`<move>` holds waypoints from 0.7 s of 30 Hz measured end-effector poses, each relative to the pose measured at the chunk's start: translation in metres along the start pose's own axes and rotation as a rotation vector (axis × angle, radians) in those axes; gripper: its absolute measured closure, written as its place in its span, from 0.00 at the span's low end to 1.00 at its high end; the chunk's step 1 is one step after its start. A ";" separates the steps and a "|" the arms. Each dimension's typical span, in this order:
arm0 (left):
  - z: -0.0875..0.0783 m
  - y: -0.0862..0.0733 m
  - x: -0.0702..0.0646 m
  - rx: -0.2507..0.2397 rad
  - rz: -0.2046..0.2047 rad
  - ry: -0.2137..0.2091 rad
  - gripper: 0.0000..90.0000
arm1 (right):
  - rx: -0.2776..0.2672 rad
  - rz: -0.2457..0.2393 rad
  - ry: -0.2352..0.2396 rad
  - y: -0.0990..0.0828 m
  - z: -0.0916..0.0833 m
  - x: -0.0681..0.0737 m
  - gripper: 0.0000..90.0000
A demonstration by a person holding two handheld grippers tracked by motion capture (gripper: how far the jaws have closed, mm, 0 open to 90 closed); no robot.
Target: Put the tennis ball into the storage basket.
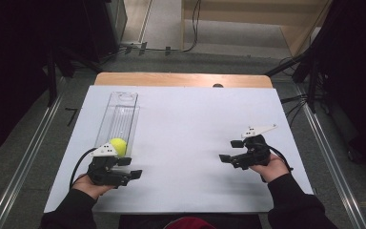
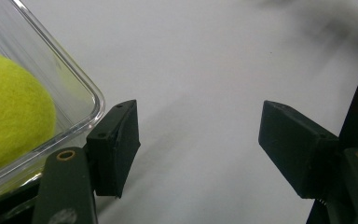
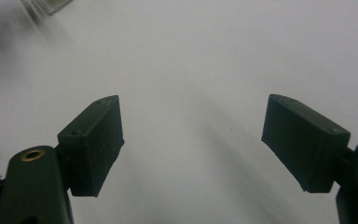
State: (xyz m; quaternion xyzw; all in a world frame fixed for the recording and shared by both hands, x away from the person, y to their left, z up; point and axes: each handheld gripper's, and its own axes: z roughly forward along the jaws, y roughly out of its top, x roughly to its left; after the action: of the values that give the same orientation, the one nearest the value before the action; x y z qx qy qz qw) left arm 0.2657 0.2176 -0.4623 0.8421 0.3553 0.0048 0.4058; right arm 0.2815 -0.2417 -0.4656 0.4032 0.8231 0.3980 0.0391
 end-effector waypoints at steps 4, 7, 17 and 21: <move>0.000 0.000 0.000 -0.001 -0.001 0.001 0.33 | 0.000 0.007 -0.007 -0.005 -0.003 -0.002 0.20; 0.000 0.000 0.000 -0.002 -0.002 0.000 0.33 | 0.000 0.012 -0.006 -0.008 -0.005 -0.002 0.20; 0.001 0.000 0.000 -0.001 -0.002 0.000 0.33 | -0.008 0.020 -0.022 -0.019 -0.012 -0.006 0.20; 0.001 0.000 0.000 0.000 -0.002 0.001 0.33 | 0.000 0.015 -0.030 -0.024 -0.014 -0.006 0.20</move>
State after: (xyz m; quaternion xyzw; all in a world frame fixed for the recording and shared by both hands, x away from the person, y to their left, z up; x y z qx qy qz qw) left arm 0.2656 0.2172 -0.4629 0.8417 0.3561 0.0047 0.4057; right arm 0.2652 -0.2633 -0.4743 0.4152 0.8193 0.3924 0.0484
